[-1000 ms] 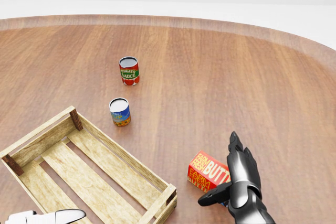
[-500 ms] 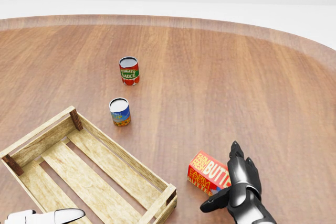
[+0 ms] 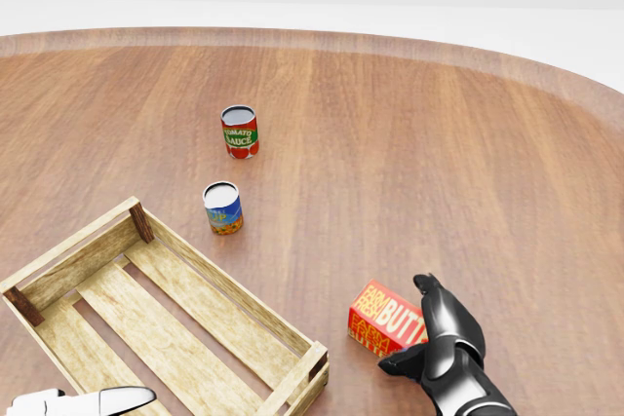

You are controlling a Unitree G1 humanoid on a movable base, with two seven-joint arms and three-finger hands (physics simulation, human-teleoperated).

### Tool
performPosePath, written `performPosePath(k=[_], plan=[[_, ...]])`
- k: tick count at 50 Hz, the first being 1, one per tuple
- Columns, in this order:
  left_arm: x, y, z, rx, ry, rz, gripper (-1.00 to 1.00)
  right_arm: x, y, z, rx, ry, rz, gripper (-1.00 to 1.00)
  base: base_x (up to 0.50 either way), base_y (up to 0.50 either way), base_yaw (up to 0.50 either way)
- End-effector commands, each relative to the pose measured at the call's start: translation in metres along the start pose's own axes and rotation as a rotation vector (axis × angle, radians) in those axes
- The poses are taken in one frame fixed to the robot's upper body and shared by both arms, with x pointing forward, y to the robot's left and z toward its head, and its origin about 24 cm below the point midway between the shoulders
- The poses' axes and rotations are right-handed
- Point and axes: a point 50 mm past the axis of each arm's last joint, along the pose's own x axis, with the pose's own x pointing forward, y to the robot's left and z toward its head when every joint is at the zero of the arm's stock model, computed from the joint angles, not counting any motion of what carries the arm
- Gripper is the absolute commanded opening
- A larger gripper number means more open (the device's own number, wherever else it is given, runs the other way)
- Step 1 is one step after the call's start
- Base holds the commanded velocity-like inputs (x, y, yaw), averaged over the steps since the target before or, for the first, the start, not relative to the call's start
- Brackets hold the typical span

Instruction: Pick up the butter and put it in the tray.

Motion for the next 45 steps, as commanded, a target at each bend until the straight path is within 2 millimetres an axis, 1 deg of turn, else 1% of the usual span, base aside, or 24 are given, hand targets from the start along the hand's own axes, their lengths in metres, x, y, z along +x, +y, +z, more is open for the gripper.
performPosePath(k=[1, 20, 22, 25, 30, 31, 32, 35, 40, 45], plan=[[0.001, 0.000, 0.000, -0.003, 0.001, 0.001, 1.00, -0.001, 0.004, 0.003, -0.012, -0.004, 0.015, -1.00, 0.00, 0.00, 0.00], [0.001, 0.001, -0.001, -0.005, 0.002, 0.003, 1.00, -0.003, 0.010, -0.001, -0.035, 0.001, 0.052, -1.00, 0.00, 0.00, 0.00], [0.001, 0.001, -0.001, -0.005, 0.002, 0.002, 1.00, -0.003, 0.009, -0.001, -0.032, 0.001, 0.048, -1.00, 0.00, 0.00, 0.00], [0.001, 0.001, -0.001, -0.005, 0.002, 0.002, 1.00, -0.001, 0.003, 0.001, -0.006, -0.006, 0.010, -1.00, 0.00, 0.00, 0.00], [0.000, 0.002, 0.000, -0.008, 0.000, 0.004, 1.00, -0.001, -0.010, 0.012, 0.048, -0.067, -0.093, -1.00, 0.00, 0.00, 0.00], [0.000, 0.002, 0.000, -0.008, -0.001, 0.004, 1.00, -0.002, -0.018, 0.019, 0.078, -0.113, -0.133, -1.00, 0.00, 0.00, 0.00], [0.000, 0.002, 0.000, -0.008, -0.001, 0.004, 1.00, -0.003, -0.019, 0.021, 0.080, -0.129, -0.135, -1.00, 0.00, 0.00, 0.00], [0.000, 0.001, 0.000, -0.007, 0.001, 0.004, 1.00, -0.012, -0.031, 0.034, 0.111, -0.233, -0.211, -1.00, 0.00, 0.00, 0.00], [0.000, 0.002, 0.000, -0.009, -0.001, 0.004, 1.00, -0.024, -0.039, 0.048, 0.115, -0.343, -0.241, -1.00, 0.00, 0.00, 0.00], [0.001, 0.001, 0.000, -0.008, 0.000, 0.003, 1.00, -0.030, -0.048, 0.056, 0.107, -0.391, -0.304, -1.00, 0.00, 0.00, 0.00]])
